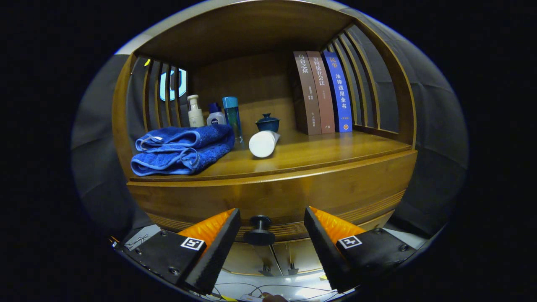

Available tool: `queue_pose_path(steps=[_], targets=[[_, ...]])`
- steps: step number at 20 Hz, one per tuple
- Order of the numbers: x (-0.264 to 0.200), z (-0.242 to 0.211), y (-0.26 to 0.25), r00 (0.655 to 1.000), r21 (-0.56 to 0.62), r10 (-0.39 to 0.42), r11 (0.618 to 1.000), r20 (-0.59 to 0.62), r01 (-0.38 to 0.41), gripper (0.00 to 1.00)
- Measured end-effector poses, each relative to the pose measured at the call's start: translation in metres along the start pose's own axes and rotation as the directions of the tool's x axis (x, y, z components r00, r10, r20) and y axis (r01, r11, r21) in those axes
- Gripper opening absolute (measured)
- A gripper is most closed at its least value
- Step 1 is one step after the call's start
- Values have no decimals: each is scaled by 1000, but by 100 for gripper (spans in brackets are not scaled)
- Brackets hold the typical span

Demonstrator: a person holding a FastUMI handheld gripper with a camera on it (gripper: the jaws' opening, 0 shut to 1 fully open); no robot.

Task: Pull open the drawer, take out the items inside it, and place them on the countertop above the cabinet.

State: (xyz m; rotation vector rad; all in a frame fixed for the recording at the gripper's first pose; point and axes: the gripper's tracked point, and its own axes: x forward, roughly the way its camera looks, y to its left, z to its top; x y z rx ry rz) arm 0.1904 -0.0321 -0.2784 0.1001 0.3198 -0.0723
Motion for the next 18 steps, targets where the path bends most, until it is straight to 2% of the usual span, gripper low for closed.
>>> queue_pose_path(steps=[8, 14, 18], targets=[[-65, 93, 17, 985, -27, 39, 999, 166, -35, 100], [-132, 147, 33, 965, -105, 86, 993, 246, -62, 99], [-178, 180, 38, 944, -152, 99, 987, 316, -53, 99]])
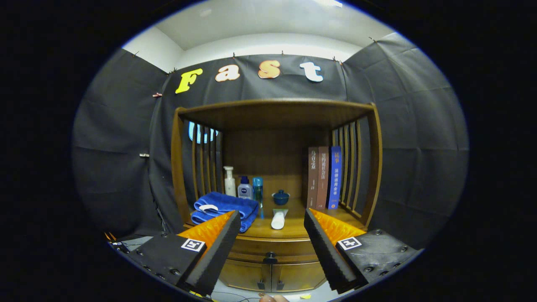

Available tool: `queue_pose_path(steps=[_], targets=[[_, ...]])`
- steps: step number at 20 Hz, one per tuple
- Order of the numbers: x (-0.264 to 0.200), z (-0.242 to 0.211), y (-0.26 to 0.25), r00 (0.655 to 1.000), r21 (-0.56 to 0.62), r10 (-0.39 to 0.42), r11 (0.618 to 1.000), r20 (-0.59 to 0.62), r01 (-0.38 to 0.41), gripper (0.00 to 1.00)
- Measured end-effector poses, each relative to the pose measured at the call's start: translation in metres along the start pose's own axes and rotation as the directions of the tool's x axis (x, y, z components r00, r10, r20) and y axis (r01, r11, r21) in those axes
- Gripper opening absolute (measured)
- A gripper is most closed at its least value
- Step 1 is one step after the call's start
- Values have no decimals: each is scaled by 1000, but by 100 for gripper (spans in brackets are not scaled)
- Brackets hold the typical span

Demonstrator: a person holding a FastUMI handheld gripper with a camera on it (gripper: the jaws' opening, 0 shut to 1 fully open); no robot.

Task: Pull open the drawer, take out the items inside it, and place them on the countertop above the cabinet.

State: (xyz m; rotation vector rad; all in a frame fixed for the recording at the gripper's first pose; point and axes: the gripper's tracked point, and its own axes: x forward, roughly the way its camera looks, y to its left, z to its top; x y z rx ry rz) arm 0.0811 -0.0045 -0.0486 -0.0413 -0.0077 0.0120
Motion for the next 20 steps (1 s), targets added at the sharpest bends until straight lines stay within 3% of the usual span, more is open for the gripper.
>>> queue_pose_path(steps=[10, 20], targets=[[-60, 37, -2, 1000, 26, -4, 1000, 17, 4, 99], [-55, 24, 0, 999, 48, 9, 999, -33, -8, 99]])
